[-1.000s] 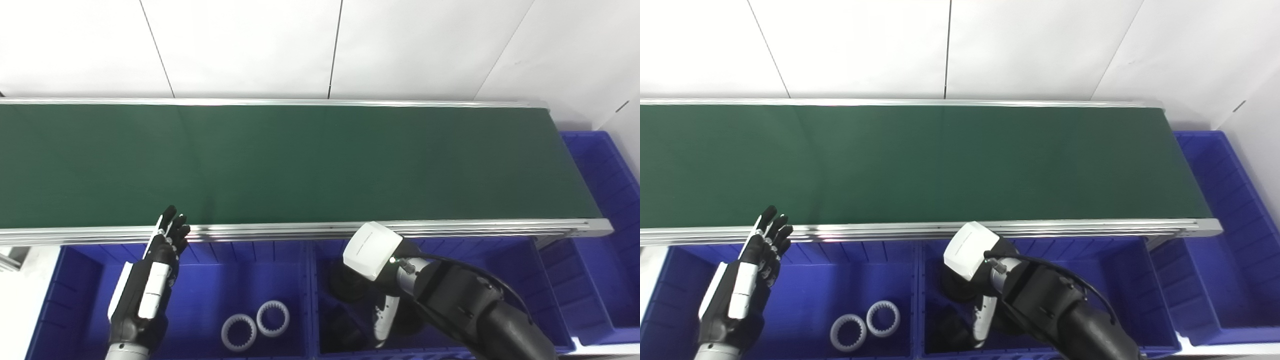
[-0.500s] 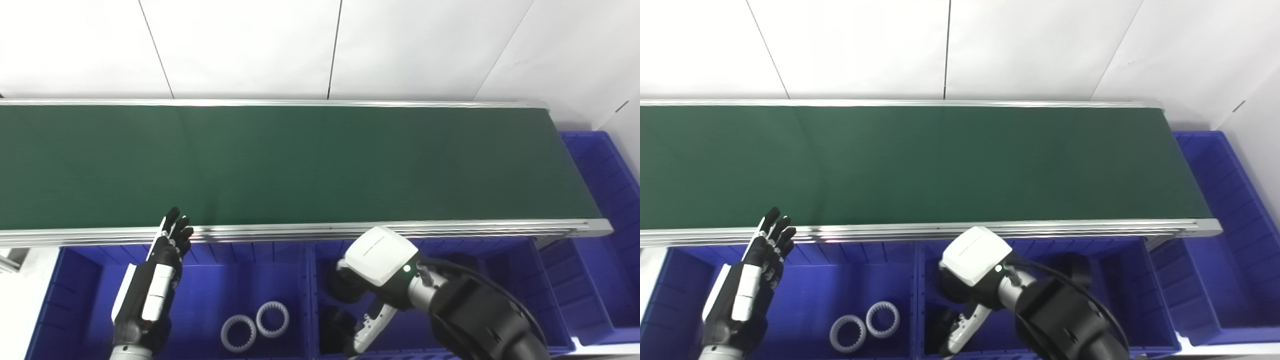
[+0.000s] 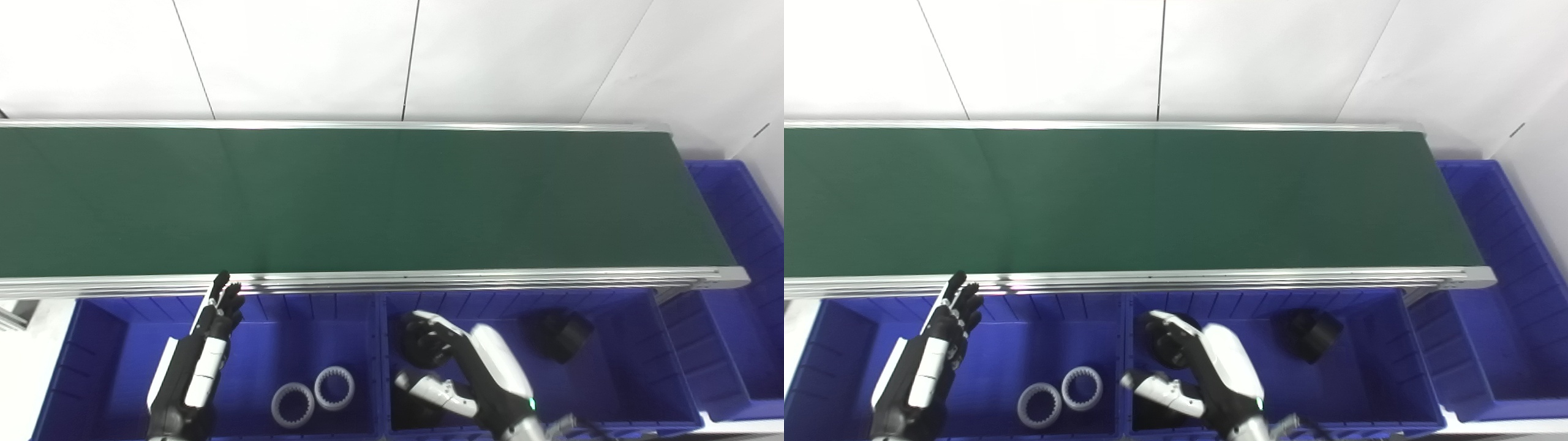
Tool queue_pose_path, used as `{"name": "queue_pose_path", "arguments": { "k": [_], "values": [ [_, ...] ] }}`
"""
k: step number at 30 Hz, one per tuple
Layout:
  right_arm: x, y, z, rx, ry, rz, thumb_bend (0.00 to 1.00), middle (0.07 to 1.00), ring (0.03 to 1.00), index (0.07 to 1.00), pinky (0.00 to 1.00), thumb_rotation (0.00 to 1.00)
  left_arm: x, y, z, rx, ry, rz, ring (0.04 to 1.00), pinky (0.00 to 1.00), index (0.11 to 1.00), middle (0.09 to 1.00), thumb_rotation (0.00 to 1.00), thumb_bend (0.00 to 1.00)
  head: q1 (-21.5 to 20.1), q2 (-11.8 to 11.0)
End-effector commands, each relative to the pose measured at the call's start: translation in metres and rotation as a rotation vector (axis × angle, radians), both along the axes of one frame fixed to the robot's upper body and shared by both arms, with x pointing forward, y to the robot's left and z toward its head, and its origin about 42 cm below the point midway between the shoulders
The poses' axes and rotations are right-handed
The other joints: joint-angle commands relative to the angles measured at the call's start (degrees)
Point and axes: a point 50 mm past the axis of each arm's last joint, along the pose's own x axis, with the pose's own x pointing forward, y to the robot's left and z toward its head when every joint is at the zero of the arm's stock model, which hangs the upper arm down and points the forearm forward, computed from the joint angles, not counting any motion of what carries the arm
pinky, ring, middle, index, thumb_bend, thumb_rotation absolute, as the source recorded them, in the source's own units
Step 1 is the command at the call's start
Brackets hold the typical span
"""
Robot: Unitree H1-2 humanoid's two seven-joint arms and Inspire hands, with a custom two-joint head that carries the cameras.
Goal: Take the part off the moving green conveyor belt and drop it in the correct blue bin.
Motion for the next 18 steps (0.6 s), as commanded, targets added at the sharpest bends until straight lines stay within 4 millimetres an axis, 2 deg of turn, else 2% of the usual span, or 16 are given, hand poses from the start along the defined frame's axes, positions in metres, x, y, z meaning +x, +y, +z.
{"name": "queue_pose_path", "arguments": {
  "k": [1,2,4,8,18],
  "values": [
    [-0.004,0.001,0.021,0.321,-0.277,-0.336,0.73,0.953,0.884,0.979,0.82,1.00,-0.005,-0.012,0.016,-0.010,-0.132,0.018,0.979,0.98,1.000,0.981,0.89,0.68,0.1,0.0],
    [-0.004,-0.001,0.016,0.339,-0.281,-0.350,0.73,0.954,0.886,0.980,0.83,1.00,-0.007,-0.012,0.016,-0.005,-0.139,0.027,0.980,0.98,1.000,0.982,0.89,0.68,0.9,-0.2],
    [-0.006,-0.005,0.007,0.338,-0.287,-0.370,0.73,0.985,0.932,0.996,0.90,1.00,-0.009,-0.013,0.015,-0.013,-0.143,0.039,0.977,0.98,1.000,0.982,0.89,0.67,1.4,0.0],
    [-0.008,-0.011,-0.006,0.267,-0.296,-0.349,0.68,0.979,0.935,1.000,0.91,1.00,-0.012,-0.014,0.015,-0.029,-0.146,0.051,0.979,1.00,1.000,0.984,0.89,0.65,2.0,0.2],
    [-0.007,-0.012,-0.012,0.187,-0.318,-0.325,0.68,0.985,0.949,1.000,0.93,1.00,-0.016,-0.018,0.015,-0.047,-0.150,0.052,0.982,1.00,1.000,0.991,0.90,0.60,1.8,0.4]
  ]
}}
